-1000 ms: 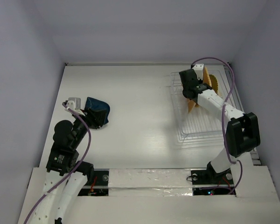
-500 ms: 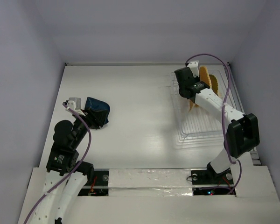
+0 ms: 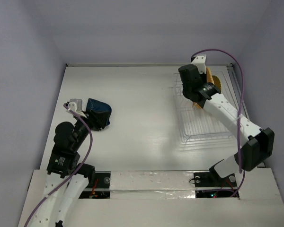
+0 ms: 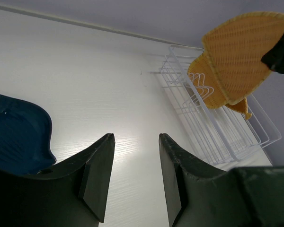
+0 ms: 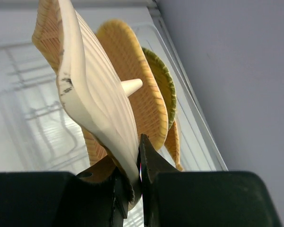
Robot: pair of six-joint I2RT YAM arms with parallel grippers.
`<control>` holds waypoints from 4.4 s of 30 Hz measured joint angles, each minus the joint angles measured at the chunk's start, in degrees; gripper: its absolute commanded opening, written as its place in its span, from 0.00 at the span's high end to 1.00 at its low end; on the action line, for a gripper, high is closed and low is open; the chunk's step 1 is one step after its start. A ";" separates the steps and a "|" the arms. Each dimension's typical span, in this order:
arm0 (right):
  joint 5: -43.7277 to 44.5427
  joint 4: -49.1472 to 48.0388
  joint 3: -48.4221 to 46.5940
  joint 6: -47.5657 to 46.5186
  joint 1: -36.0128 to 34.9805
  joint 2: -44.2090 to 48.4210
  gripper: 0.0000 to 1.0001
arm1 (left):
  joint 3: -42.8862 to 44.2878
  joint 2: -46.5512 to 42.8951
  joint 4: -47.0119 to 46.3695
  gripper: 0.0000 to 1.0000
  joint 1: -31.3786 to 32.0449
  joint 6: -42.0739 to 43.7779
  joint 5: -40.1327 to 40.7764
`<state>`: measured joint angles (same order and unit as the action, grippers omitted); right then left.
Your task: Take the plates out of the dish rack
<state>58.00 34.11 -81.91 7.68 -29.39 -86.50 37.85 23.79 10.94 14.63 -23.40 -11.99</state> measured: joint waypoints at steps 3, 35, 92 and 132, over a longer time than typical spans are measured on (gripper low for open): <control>-0.39 0.37 -1.66 0.92 -3.04 4.26 1.00 | 0.00 0.00 0.00 0.61 0.00 0.00 0.00; -59.34 -43.32 21.44 39.54 -9.60 -15.65 0.93 | 0.00 0.00 0.00 0.61 0.00 0.00 0.20; -18.38 -8.79 9.20 8.70 16.00 1.92 0.50 | 0.00 0.02 -0.04 0.61 0.00 0.00 -0.31; -23.15 0.33 0.57 3.89 15.93 15.41 1.00 | 0.00 0.02 -0.04 0.61 0.00 0.00 -0.44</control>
<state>34.85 34.44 -81.34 11.57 -13.45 -71.09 37.85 23.81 10.90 14.63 -23.40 -12.43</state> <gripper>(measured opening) 0.187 0.393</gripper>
